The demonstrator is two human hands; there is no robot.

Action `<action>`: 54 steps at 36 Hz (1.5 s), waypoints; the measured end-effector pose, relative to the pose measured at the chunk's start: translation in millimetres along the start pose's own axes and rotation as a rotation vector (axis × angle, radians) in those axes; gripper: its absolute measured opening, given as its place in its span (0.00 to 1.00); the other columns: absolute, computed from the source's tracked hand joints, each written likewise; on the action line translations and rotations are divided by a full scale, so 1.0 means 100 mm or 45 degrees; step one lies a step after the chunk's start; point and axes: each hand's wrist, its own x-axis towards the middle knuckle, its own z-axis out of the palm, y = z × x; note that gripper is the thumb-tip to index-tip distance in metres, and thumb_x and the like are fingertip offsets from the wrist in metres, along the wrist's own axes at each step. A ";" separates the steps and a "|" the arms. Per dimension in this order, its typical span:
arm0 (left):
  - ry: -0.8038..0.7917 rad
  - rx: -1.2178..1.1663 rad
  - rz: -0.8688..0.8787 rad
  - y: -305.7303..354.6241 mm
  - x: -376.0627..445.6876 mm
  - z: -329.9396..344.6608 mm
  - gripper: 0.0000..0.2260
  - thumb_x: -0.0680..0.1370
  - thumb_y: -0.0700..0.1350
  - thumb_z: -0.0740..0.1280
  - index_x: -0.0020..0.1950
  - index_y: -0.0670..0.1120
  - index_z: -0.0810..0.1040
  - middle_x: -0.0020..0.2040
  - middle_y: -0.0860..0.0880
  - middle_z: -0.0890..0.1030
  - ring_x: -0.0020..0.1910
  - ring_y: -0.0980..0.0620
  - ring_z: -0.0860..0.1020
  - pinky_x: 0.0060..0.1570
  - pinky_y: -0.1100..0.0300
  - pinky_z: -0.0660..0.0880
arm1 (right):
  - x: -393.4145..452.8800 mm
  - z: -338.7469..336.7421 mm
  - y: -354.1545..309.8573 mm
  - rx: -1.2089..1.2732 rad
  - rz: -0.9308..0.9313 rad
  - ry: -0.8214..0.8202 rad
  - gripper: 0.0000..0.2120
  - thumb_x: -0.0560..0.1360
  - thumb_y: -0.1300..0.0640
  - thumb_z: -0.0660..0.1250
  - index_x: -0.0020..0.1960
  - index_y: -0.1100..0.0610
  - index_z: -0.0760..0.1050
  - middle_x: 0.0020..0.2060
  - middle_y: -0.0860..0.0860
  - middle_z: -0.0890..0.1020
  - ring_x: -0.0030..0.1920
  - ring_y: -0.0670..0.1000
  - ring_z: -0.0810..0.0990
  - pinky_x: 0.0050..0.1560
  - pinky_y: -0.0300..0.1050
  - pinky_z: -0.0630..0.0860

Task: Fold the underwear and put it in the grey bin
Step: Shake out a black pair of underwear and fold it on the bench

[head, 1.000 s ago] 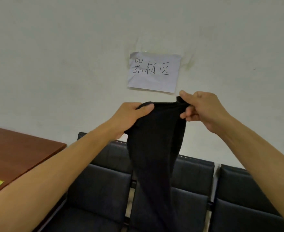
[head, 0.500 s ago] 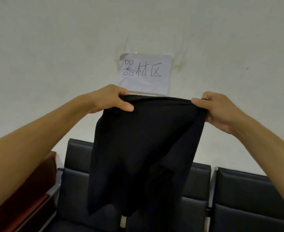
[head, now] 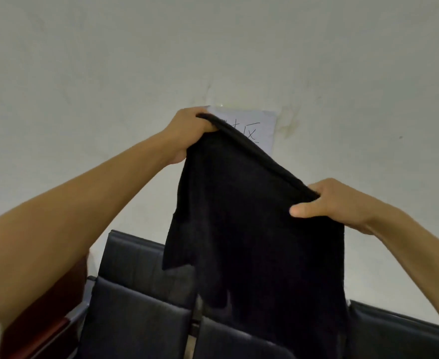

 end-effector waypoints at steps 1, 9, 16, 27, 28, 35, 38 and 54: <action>0.005 0.001 0.024 0.03 0.02 0.00 0.06 0.74 0.37 0.69 0.39 0.46 0.77 0.34 0.51 0.79 0.33 0.55 0.78 0.32 0.65 0.74 | 0.03 -0.03 -0.01 -0.107 0.002 0.050 0.04 0.69 0.58 0.74 0.44 0.56 0.82 0.37 0.47 0.86 0.38 0.45 0.84 0.35 0.31 0.76; -0.339 0.721 0.167 0.17 0.08 -0.18 0.12 0.67 0.36 0.75 0.39 0.50 0.76 0.37 0.53 0.77 0.35 0.57 0.77 0.33 0.69 0.73 | 0.13 -0.08 0.11 0.152 0.062 0.380 0.08 0.64 0.74 0.58 0.39 0.65 0.70 0.31 0.55 0.72 0.34 0.54 0.72 0.34 0.43 0.67; 0.376 0.993 0.489 0.16 0.49 0.11 0.09 0.74 0.38 0.61 0.53 0.41 0.75 0.44 0.45 0.76 0.47 0.46 0.76 0.37 0.59 0.70 | 0.00 0.50 0.11 0.221 0.288 0.032 0.13 0.80 0.48 0.57 0.48 0.54 0.76 0.39 0.45 0.80 0.40 0.47 0.78 0.49 0.41 0.68; -0.929 0.555 -0.546 -0.92 -0.13 0.46 0.23 0.79 0.56 0.61 0.71 0.45 0.67 0.72 0.45 0.67 0.70 0.39 0.67 0.55 0.37 0.74 | 0.38 0.93 -0.12 1.363 -0.034 -0.120 0.28 0.65 0.35 0.61 0.39 0.58 0.83 0.40 0.56 0.83 0.43 0.53 0.83 0.46 0.47 0.80; -1.014 0.539 -0.623 -1.01 -0.22 0.39 0.20 0.80 0.54 0.58 0.68 0.45 0.71 0.68 0.43 0.72 0.65 0.39 0.73 0.53 0.37 0.76 | 0.42 0.92 -0.13 1.418 -0.051 -0.095 0.27 0.64 0.35 0.62 0.38 0.59 0.84 0.39 0.56 0.83 0.43 0.54 0.83 0.46 0.47 0.81; -1.206 0.776 -1.068 -1.32 -0.82 0.04 0.31 0.79 0.62 0.47 0.59 0.39 0.77 0.53 0.38 0.82 0.49 0.38 0.82 0.51 0.40 0.78 | 0.54 0.93 -0.19 1.568 -0.236 0.031 0.12 0.62 0.50 0.69 0.36 0.58 0.85 0.40 0.54 0.85 0.42 0.52 0.85 0.39 0.45 0.81; -1.073 0.888 -1.111 -1.44 -0.93 -0.04 0.38 0.78 0.67 0.42 0.51 0.36 0.77 0.46 0.36 0.83 0.45 0.39 0.83 0.53 0.42 0.78 | 0.54 0.89 -0.28 1.565 -0.288 0.031 0.09 0.62 0.54 0.70 0.36 0.59 0.85 0.39 0.55 0.85 0.41 0.53 0.85 0.38 0.44 0.81; -0.887 0.191 -0.177 -1.59 -1.11 0.22 0.51 0.66 0.48 0.79 0.73 0.62 0.43 0.70 0.68 0.54 0.67 0.69 0.60 0.60 0.77 0.61 | 0.77 0.52 -0.49 1.771 -0.363 0.322 0.09 0.70 0.62 0.70 0.33 0.59 0.74 0.31 0.55 0.77 0.36 0.54 0.80 0.49 0.50 0.80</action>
